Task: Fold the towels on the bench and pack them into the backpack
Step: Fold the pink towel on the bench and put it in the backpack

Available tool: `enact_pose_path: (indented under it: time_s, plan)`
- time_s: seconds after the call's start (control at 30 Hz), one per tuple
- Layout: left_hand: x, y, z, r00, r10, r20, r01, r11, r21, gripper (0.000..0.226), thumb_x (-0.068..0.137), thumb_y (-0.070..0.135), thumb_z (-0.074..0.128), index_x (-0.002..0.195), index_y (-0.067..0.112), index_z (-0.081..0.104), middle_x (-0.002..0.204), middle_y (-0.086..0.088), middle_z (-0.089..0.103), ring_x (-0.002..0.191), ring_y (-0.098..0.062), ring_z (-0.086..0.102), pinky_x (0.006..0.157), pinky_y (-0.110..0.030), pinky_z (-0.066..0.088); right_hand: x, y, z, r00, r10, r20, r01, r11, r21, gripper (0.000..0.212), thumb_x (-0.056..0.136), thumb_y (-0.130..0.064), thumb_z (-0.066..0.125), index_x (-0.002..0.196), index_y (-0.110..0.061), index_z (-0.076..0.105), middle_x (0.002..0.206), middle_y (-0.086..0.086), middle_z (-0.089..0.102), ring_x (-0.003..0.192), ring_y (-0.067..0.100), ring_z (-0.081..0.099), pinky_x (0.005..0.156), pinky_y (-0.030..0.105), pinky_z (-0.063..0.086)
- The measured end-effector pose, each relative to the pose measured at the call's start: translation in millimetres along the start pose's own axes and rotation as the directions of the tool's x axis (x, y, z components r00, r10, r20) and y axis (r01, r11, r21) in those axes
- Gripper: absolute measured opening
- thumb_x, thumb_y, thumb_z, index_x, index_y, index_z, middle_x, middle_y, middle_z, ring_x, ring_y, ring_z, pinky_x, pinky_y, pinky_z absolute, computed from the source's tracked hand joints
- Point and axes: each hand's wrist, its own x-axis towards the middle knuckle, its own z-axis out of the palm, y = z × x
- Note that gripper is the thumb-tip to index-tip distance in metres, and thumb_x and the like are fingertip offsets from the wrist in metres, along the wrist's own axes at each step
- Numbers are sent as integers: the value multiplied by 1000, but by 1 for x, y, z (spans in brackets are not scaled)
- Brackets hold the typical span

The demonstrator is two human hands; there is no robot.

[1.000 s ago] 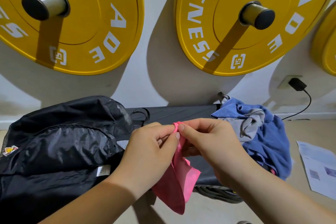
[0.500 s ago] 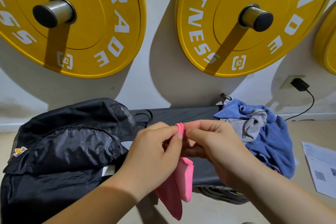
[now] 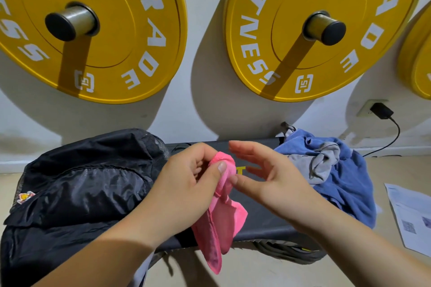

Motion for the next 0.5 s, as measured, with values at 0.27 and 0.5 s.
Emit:
enact_pose_path:
  time_s: [0.27,0.5]
  plan:
    - [-3,34,-15,976,145,-162,-174,968,-179,15,99,4,57,95,18,62,74,-1,74,60,0,63,56,-12,47,-4,-3,-11,983,-85,160,95,994,-58,14,85,-22,83,91,-13,74,84,7,76,73,12,65,71,37,56]
    - [8,10,-29,956,72,-285,-118,982,-146,18,102,7,55,96,22,63,79,-5,73,68,-10,64,64,-29,49,-3,26,-28,939,110,326,-34,973,-228,19,80,-13,85,83,-21,68,76,-20,68,70,-3,63,64,18,50]
